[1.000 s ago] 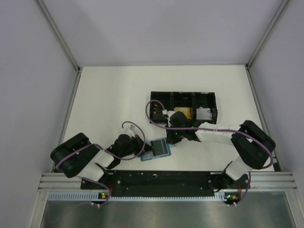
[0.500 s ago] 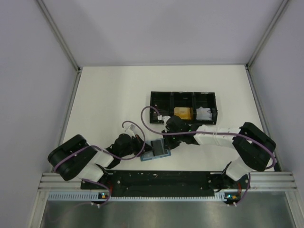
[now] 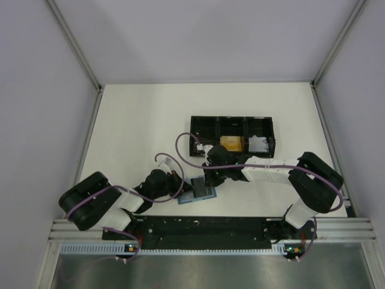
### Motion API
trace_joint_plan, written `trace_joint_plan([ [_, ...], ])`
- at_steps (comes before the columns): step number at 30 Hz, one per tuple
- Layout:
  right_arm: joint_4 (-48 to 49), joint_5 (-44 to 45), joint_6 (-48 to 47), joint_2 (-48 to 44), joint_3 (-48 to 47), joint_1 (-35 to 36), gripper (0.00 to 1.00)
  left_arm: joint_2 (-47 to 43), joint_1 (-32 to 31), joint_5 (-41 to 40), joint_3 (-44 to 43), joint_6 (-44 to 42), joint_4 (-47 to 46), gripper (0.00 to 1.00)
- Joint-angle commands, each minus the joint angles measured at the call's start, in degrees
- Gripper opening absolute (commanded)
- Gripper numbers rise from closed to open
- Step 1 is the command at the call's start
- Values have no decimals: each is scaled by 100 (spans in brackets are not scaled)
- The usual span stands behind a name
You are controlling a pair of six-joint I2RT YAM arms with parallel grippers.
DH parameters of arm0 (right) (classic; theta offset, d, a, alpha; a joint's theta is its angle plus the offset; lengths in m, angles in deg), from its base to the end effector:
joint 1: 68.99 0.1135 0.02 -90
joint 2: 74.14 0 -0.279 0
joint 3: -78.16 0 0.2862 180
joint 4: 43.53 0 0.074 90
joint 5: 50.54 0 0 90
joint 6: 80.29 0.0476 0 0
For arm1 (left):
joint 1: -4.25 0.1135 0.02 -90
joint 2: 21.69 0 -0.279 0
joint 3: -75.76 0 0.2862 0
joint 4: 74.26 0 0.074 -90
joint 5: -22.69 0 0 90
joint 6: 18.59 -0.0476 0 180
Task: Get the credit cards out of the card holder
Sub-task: Remove the credit card from the card holder.
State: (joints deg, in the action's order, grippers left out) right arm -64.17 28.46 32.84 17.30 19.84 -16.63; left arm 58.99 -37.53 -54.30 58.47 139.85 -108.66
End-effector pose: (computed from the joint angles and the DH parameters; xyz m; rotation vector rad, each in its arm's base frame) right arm 0.1993 0.2733 0.1387 -0.7523 2.5530 0.7354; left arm 0.1482 -0.1468 0.0746 -0.3935 2.3549 -1.3066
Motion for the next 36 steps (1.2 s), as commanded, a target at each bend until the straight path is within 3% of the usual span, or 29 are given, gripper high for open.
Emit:
trace_joint_plan([
  [1,-42,177,-72,225,-212,55,0,-44,-32,-221,-17,-297,537,0],
  [9,-631,766,-204,348,-98,55,0,-193,-15,-203,-52,-542,782,0],
  [23,-948,881,-292,656,-195,29,0,-1186,222,-370,-228,-1158,2312,2],
  [36,-957,749,-380,638,-327,20,0,-1178,372,-1,-219,-1290,2286,18],
])
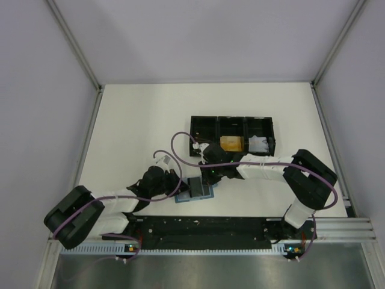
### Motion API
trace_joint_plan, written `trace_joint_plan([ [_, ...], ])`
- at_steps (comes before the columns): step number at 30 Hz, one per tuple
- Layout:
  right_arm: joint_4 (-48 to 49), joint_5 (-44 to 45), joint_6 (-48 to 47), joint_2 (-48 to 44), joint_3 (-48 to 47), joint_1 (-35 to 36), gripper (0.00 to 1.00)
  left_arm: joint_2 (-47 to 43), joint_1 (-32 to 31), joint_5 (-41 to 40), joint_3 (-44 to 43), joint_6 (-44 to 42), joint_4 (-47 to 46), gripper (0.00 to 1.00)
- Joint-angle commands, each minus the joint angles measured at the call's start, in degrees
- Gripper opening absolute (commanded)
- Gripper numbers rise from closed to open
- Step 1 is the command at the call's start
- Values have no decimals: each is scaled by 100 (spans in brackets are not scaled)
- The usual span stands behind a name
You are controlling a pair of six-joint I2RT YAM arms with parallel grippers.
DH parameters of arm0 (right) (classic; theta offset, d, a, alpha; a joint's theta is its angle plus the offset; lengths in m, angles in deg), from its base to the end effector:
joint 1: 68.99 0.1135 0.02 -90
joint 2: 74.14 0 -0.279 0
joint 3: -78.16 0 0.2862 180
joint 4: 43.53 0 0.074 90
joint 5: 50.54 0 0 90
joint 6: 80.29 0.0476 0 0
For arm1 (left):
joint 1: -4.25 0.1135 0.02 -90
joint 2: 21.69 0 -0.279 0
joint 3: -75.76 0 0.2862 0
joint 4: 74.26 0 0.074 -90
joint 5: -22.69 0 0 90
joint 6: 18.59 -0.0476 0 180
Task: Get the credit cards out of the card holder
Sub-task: Remove the credit card from the card holder.
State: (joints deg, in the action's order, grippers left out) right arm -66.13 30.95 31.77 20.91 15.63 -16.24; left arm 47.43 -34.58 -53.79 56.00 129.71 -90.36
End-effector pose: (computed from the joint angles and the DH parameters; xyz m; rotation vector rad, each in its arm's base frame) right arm 0.2093 0.2869 0.1382 -0.7660 2.5559 0.6667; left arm 0.1547 -0.1388 0.0910 -0.2542 2.3896 -1.1590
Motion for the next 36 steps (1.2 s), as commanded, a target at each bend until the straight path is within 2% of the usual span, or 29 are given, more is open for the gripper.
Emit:
trace_joint_plan([
  [1,-769,500,-273,286,95,-19,0,-39,86,-25,37,-284,456,20],
  [20,-725,403,-299,181,43,-19,0,382,174,687,81,-65,-378,16],
  [22,-725,403,-299,190,51,-11,0,453,165,731,72,-38,-449,14],
  [26,-725,386,-291,129,69,-19,0,488,165,749,107,6,-510,0],
  [36,-690,289,-255,-364,16,-19,0,304,165,643,116,-29,-344,0],
])
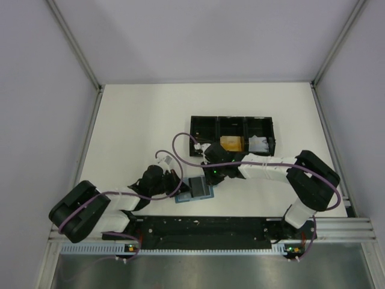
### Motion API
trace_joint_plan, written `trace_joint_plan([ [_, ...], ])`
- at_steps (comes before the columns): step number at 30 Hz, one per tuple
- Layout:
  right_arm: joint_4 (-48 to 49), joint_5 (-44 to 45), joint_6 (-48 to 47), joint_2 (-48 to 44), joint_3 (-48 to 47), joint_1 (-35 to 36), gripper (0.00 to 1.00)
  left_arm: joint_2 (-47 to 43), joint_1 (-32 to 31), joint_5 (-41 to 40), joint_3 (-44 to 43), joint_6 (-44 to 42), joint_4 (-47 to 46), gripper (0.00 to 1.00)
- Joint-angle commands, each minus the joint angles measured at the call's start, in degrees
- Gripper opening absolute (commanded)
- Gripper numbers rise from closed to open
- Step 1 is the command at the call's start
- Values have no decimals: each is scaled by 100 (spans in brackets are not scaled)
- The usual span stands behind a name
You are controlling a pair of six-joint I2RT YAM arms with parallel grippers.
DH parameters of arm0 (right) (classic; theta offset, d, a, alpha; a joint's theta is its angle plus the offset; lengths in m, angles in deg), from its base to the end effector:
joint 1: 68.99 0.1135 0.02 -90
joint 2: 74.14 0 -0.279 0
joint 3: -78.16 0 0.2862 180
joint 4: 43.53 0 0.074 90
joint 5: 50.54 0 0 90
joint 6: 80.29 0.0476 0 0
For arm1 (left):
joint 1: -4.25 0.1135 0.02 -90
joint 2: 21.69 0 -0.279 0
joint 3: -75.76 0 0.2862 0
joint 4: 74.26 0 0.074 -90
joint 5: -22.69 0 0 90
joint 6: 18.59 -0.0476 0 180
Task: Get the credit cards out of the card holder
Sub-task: Remove the credit card from the card holder.
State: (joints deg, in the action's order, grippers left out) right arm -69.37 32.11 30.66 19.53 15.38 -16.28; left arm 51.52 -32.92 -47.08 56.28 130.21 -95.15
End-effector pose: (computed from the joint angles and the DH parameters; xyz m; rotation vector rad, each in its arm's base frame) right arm 0.2072 0.2821 0.1437 -0.7841 2.5681 0.6188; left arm 0.1561 -0.1390 0.0855 -0.2227 2.4169 -1.2662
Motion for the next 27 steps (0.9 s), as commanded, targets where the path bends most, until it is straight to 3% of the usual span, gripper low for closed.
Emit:
trace_joint_plan([
  [1,-340,121,-135,-226,23,-6,0,-96,-1,-19,87,-80,144,0],
  [10,29,-284,-161,-182,-47,3,0,-26,-1,-19,78,-71,118,0],
  [25,178,-205,-56,-138,-311,73,0,-61,8,-54,122,-1,91,0],
  [27,178,-196,-47,-156,-338,73,11,-61,8,-54,131,8,83,0],
])
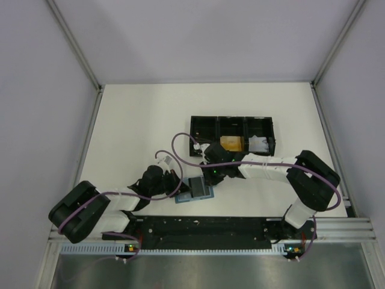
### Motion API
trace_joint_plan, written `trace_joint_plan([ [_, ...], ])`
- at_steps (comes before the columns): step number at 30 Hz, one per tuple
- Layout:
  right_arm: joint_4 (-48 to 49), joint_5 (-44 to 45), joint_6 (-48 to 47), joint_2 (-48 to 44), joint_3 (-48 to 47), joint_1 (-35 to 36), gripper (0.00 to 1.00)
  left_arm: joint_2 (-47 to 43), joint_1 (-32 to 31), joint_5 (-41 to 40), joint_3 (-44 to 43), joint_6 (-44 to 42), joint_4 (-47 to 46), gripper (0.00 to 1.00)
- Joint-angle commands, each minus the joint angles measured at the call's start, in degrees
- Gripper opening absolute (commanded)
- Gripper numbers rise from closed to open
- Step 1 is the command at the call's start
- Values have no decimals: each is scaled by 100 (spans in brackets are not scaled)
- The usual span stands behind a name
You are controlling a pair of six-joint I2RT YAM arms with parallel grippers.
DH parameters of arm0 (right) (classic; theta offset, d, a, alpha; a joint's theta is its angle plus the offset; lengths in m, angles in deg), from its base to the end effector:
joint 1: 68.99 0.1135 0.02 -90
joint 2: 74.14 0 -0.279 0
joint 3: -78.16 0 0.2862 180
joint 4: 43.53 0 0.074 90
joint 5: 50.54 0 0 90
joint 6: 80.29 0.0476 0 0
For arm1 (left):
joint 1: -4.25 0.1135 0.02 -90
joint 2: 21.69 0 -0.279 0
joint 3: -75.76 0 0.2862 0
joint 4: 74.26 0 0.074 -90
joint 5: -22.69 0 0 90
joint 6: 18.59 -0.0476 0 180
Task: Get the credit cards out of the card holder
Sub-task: Remove the credit card from the card holder.
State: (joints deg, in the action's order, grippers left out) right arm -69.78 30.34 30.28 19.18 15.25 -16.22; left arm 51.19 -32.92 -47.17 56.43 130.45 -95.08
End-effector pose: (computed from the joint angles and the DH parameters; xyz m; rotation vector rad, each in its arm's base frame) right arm 0.2054 0.2828 0.1461 -0.8085 2.5693 0.6538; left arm 0.1556 -0.1386 0.0858 -0.2282 2.4151 -1.2677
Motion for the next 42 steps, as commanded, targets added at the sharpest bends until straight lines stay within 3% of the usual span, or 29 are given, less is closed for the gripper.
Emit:
trace_joint_plan([
  [1,220,24,16,-130,-316,66,14,-28,8,-45,125,-16,76,0],
  [5,211,279,104,-296,-281,58,36,-46,8,-80,116,-7,85,0],
  [12,88,631,139,-288,-298,75,38,-99,-1,-151,125,-16,111,0],
  [14,97,623,139,-227,-316,110,29,-99,8,-151,125,-7,129,0],
  [27,185,456,192,107,-580,277,1,-143,8,-195,134,-7,155,0],
  [42,71,411,377,424,-386,277,0,-169,8,-221,134,-7,199,0],
])
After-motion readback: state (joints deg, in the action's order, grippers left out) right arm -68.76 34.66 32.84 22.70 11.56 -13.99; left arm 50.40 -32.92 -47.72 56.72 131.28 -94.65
